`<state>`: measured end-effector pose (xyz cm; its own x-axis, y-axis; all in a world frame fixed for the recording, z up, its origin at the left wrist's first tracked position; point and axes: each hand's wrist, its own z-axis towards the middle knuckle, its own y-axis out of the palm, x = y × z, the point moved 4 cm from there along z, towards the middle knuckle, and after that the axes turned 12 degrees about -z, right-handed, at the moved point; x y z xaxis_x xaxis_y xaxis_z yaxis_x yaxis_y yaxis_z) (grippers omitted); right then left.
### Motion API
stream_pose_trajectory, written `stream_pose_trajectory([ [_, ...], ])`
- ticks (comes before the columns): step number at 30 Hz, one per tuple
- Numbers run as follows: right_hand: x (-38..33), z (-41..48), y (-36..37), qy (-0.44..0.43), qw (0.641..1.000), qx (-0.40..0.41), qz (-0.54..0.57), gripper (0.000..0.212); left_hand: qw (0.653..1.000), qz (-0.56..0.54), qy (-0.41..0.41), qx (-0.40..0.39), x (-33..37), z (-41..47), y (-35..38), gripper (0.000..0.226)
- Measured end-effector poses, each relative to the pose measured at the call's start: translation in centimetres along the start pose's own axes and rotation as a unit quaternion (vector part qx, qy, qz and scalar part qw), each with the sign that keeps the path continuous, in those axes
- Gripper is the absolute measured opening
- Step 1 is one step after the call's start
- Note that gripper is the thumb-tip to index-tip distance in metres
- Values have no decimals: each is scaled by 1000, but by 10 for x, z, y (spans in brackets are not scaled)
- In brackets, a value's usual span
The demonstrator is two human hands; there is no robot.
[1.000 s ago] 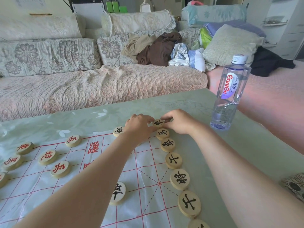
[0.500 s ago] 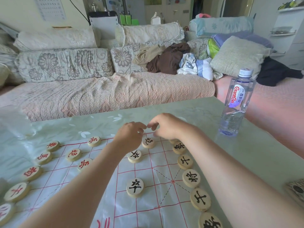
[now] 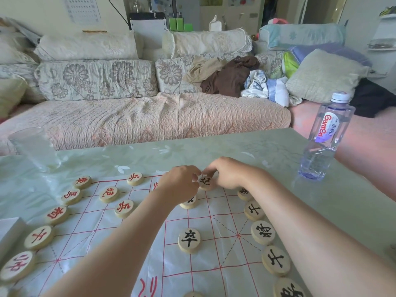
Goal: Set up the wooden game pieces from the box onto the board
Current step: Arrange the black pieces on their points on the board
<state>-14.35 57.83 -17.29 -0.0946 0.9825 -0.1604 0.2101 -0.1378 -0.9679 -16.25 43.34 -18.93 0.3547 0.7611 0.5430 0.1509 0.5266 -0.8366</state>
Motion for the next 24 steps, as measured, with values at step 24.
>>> stream_pose_trajectory([
  [24,0,7,7,6,998,37,47,73,1000,-8,21,7,-10,-2,7,44],
])
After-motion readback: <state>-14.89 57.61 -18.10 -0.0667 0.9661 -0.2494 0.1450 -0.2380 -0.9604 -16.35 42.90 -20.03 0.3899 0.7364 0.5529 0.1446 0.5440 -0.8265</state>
